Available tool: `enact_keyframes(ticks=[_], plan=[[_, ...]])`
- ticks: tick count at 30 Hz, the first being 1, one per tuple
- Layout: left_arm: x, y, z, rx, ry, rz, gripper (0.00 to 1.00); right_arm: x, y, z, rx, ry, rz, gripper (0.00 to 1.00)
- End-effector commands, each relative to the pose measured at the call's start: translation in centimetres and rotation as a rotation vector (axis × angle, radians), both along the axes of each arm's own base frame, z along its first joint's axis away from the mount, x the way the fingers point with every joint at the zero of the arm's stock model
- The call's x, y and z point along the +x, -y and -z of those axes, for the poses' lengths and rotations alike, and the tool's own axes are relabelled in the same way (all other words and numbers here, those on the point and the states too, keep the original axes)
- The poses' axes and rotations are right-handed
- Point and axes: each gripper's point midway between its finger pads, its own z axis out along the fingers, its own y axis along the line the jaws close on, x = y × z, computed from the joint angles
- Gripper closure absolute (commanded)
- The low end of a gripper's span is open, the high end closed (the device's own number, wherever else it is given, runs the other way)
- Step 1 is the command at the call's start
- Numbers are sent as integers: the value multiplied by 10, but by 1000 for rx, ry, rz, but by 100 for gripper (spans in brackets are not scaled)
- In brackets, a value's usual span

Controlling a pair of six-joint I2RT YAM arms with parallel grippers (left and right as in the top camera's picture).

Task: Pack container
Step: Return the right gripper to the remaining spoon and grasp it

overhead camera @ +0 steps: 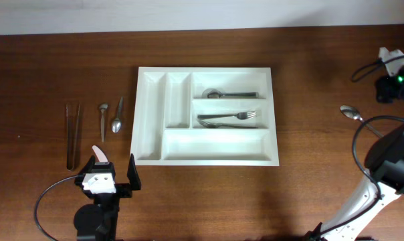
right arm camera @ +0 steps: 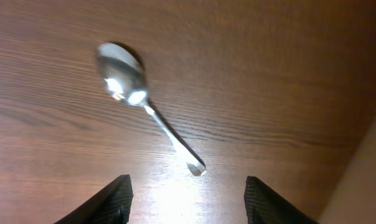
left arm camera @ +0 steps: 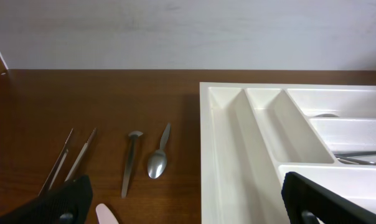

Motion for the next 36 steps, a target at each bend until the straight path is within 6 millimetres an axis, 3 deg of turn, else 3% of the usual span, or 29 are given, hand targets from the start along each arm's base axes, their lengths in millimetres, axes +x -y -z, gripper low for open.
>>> enact_keyframes(ticks=[1, 6, 14, 21, 31, 36], plan=[[0, 3, 3, 0, 1, 15, 1, -11, 8, 34, 70, -33, 25, 42], [0, 3, 3, 0, 1, 15, 1, -23, 11, 70, 111, -71, -7, 43], [0, 3, 3, 0, 1, 15, 1, -20, -10, 116, 200, -31, -50, 47], [0, 3, 3, 0, 1, 15, 1, -21, -12, 134, 203, -17, -51, 55], [0, 3, 3, 0, 1, 15, 1, -18, -18, 139, 218, -3, -52, 62], [0, 3, 3, 0, 1, 15, 1, -16, -22, 147, 233, 19, -58, 70]])
